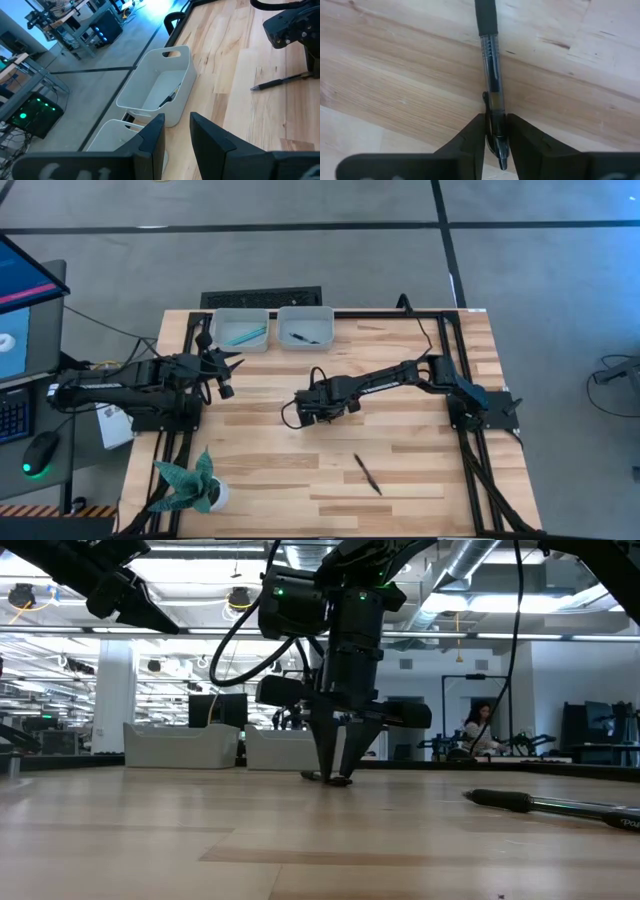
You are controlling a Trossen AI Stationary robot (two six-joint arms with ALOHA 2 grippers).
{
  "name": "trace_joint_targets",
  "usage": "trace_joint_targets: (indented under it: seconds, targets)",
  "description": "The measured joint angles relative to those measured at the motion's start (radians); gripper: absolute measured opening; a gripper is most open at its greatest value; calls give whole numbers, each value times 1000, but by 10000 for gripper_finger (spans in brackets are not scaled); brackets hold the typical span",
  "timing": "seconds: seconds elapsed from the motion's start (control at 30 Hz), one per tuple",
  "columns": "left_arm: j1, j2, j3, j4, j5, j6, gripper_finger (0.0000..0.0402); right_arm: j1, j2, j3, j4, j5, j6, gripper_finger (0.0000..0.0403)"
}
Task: Sort pens & pencils
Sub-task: Put the top black pen into the right gray bin
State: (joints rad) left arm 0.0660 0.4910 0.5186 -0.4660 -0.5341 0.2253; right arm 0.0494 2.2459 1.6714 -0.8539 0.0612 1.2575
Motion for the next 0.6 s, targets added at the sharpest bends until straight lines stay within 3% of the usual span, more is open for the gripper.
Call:
trace_joint_targets:
  seconds: [0.6]
  targets:
    - [0,0,0,0,0,0,82,-2,31,7,-25,-59,-26,98]
